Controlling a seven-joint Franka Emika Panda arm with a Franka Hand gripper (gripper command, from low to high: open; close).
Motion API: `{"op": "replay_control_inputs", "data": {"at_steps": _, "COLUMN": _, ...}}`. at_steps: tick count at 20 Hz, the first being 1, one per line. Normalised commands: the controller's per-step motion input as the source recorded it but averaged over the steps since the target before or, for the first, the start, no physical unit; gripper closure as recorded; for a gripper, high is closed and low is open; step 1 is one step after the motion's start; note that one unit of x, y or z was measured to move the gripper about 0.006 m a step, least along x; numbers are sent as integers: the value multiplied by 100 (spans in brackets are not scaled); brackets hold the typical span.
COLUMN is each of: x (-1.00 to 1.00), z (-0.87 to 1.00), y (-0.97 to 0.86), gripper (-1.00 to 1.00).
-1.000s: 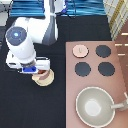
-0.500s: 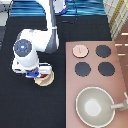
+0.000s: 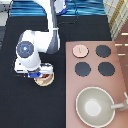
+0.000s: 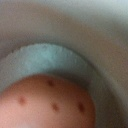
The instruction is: Take the lid off the pot, put the pot on the plate, and use the tool to push the pot to the front of the table.
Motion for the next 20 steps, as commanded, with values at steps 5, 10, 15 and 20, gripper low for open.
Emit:
{"op": "replay_control_inputs", "data": {"at_steps": 5, "x": -5, "z": -3, "y": -25, "gripper": -100}}
{"op": "replay_control_inputs", "data": {"at_steps": 10, "x": -48, "z": 34, "y": -5, "gripper": -100}}
{"op": "replay_control_inputs", "data": {"at_steps": 15, "x": -53, "z": 87, "y": 0, "gripper": -100}}
{"op": "replay_control_inputs", "data": {"at_steps": 20, "x": -63, "z": 83, "y": -9, "gripper": -100}}
